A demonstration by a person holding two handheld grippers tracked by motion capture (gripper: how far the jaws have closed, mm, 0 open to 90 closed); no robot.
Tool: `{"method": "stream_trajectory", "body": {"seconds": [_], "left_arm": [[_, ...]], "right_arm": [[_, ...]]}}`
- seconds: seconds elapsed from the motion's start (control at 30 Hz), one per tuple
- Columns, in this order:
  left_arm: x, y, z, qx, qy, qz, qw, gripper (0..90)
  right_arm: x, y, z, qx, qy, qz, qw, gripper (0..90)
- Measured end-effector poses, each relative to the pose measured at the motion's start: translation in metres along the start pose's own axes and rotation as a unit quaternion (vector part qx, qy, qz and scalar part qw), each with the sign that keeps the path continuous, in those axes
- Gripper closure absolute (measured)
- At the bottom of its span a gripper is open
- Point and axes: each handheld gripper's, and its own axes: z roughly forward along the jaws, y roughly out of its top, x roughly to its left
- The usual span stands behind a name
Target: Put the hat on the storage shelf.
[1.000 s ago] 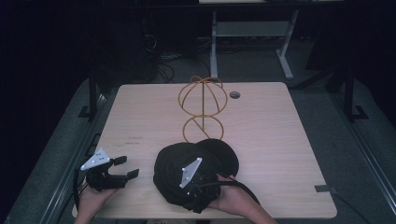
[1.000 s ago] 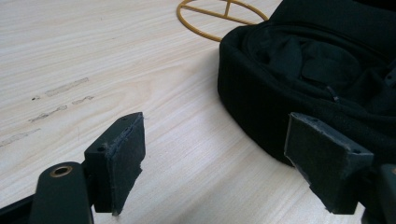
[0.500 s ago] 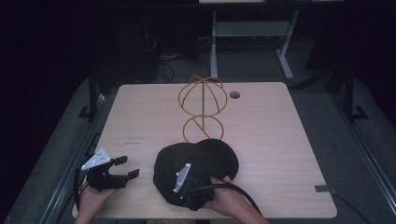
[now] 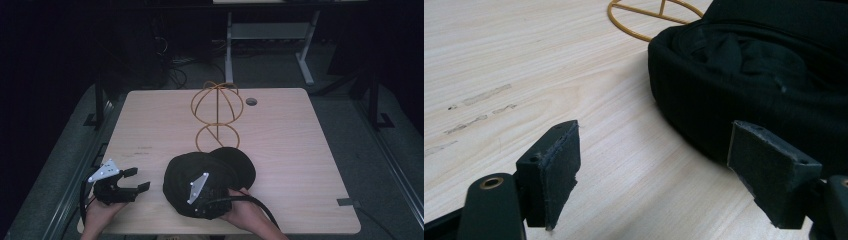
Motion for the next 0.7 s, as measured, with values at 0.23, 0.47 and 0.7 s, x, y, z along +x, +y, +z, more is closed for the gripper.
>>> {"method": "stream_trajectory", "body": {"seconds": [0.23, 0.47, 0.7], "left_arm": [[-0.005, 0.002, 0.003, -0.001, -0.021, -0.002, 0.9998, 21.5], [-0.016, 0.008, 0.006, -0.010, -0.056, 0.015, 0.9983, 21.4], [-0.029, 0.015, 0.009, -0.026, -0.084, 0.032, 0.9956, 20.6]], "right_arm": [[-0.004, 0.000, -0.029, -0.046, -0.001, 0.012, 0.9989, 73.9], [-0.013, -0.002, -0.057, -0.096, 0.021, 0.031, 0.9947, 73.8], [-0.017, 0.000, -0.086, -0.134, 0.043, 0.038, 0.9893, 73.9]]}}
